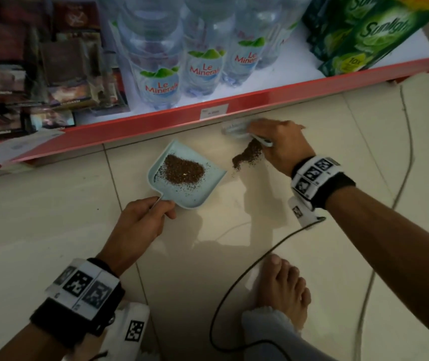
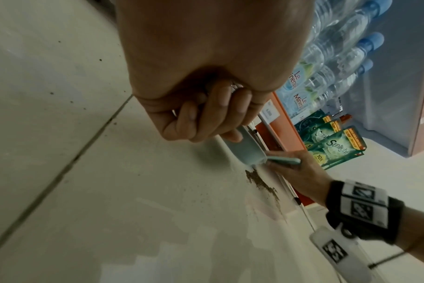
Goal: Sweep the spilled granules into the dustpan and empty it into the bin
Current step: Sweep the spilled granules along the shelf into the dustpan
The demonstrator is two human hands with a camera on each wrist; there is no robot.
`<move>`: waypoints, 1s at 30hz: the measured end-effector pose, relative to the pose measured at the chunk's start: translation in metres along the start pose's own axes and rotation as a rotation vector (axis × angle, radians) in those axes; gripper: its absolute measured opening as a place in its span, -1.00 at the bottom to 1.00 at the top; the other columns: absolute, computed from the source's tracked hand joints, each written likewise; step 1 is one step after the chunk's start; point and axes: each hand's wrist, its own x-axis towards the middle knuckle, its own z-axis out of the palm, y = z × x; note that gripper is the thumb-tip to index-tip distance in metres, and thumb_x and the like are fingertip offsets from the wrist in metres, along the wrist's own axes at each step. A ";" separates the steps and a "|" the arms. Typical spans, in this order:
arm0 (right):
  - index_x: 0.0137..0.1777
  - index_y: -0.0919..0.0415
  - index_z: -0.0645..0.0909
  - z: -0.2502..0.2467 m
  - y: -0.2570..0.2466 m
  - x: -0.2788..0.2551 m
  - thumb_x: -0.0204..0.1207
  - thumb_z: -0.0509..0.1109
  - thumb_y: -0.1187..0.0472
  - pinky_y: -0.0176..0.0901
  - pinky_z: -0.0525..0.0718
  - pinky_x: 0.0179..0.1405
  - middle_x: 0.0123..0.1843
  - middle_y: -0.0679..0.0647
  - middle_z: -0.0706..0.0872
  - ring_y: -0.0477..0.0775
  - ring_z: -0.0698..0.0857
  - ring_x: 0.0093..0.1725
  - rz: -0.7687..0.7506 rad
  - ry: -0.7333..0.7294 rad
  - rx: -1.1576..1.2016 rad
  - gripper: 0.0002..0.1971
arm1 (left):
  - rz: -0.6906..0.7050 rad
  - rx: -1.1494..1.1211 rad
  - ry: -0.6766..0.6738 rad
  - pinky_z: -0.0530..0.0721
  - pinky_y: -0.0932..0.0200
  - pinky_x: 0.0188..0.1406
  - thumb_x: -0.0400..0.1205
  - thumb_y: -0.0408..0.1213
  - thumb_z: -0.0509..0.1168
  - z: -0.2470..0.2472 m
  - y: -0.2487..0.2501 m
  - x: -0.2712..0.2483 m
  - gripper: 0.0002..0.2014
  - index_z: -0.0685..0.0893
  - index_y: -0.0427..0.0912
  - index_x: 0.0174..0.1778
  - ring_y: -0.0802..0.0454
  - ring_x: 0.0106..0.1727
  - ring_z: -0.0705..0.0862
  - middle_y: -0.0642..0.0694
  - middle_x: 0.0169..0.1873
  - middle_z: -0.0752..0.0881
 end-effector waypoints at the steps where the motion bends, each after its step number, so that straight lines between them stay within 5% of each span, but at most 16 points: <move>1: 0.23 0.26 0.76 -0.004 0.004 -0.007 0.40 0.32 0.56 0.01 0.71 0.25 0.23 0.21 0.80 0.25 0.79 0.19 -0.019 -0.005 0.000 -0.56 | 0.002 -0.002 0.005 0.28 0.40 -0.71 0.68 -0.18 0.29 0.000 0.001 0.000 -0.65 0.68 -0.12 -0.45 0.16 -0.67 0.31 0.07 -0.70 0.36; 5: 0.18 0.22 0.78 -0.023 0.024 -0.023 0.40 0.32 0.50 -0.24 0.69 0.11 0.12 0.14 0.84 0.19 0.82 0.04 -0.018 0.199 0.038 -0.59 | 0.007 -0.013 -0.002 0.28 0.39 -0.69 0.69 -0.18 0.28 0.005 0.000 -0.003 -0.65 0.68 -0.13 -0.44 0.14 -0.65 0.29 0.05 -0.69 0.34; 7: 0.23 0.24 0.77 -0.020 0.031 -0.013 0.40 0.31 0.53 -0.07 0.73 0.20 0.17 0.21 0.82 0.23 0.81 0.10 0.038 0.296 0.013 -0.56 | 0.011 0.000 -0.027 0.28 0.38 -0.68 0.69 -0.19 0.28 0.008 0.001 -0.004 -0.66 0.68 -0.15 -0.42 0.13 -0.64 0.29 0.05 -0.68 0.33; 9: 0.22 0.28 0.77 -0.014 0.030 -0.001 0.40 0.31 0.57 0.16 0.75 0.15 0.15 0.29 0.81 0.33 0.79 0.11 0.071 0.269 -0.041 -0.56 | 0.013 0.031 -0.050 0.28 0.38 -0.68 0.70 -0.18 0.27 0.012 0.003 -0.002 -0.65 0.68 -0.15 -0.42 0.13 -0.64 0.28 0.05 -0.68 0.33; 13: 0.13 0.22 0.79 -0.020 0.041 -0.014 0.41 0.30 0.49 0.07 0.76 0.03 0.06 0.21 0.85 0.31 0.82 -0.01 0.025 0.046 -0.055 -0.62 | 0.047 0.045 -0.060 0.28 0.39 -0.67 0.63 -0.05 0.29 0.012 0.007 0.000 -0.66 0.68 -0.16 -0.39 0.14 -0.64 0.30 0.08 -0.68 0.34; 17: 0.16 0.22 0.79 -0.032 0.044 -0.017 0.39 0.32 0.49 -0.15 0.75 0.02 0.08 0.16 0.85 0.21 0.82 -0.06 -0.007 0.191 -0.002 -0.60 | 0.056 0.039 -0.059 0.28 0.40 -0.68 0.68 -0.11 0.27 0.014 0.006 0.001 -0.66 0.68 -0.18 -0.38 0.15 -0.64 0.29 0.11 -0.68 0.33; 19: 0.17 0.27 0.78 -0.025 0.045 -0.005 0.44 0.33 0.53 -0.06 0.76 0.07 0.10 0.22 0.84 0.25 0.81 -0.01 0.021 0.253 -0.044 -0.63 | 0.040 0.048 -0.064 0.26 0.40 -0.69 0.70 -0.18 0.26 0.018 0.005 0.004 -0.66 0.67 -0.18 -0.40 0.16 -0.65 0.27 0.12 -0.69 0.32; 22: 0.17 0.27 0.78 -0.019 0.047 -0.001 0.42 0.30 0.56 0.06 0.74 0.12 0.13 0.23 0.83 0.31 0.80 0.06 0.063 0.130 -0.081 -0.60 | 0.035 0.073 -0.074 0.27 0.41 -0.69 0.70 -0.17 0.26 0.021 0.005 0.006 -0.66 0.67 -0.18 -0.39 0.17 -0.65 0.28 0.13 -0.69 0.32; 25: 0.11 0.19 0.79 -0.031 0.056 -0.019 0.39 0.36 0.51 0.06 0.77 -0.07 -0.05 0.18 0.87 0.30 0.81 -0.13 0.024 0.045 -0.052 -0.64 | 0.050 0.057 -0.076 0.26 0.41 -0.69 0.67 -0.11 0.27 0.019 0.008 0.007 -0.67 0.67 -0.16 -0.39 0.16 -0.65 0.28 0.14 -0.69 0.31; 30: 0.20 0.15 0.78 -0.038 0.060 -0.010 0.50 0.35 0.42 -0.11 0.77 -0.06 -0.03 0.17 0.87 0.12 0.78 -0.24 0.017 0.268 -0.005 -0.66 | 0.031 0.075 -0.073 0.27 0.40 -0.68 0.70 -0.17 0.26 0.022 0.010 0.006 -0.67 0.66 -0.23 -0.36 0.16 -0.64 0.28 0.11 -0.68 0.31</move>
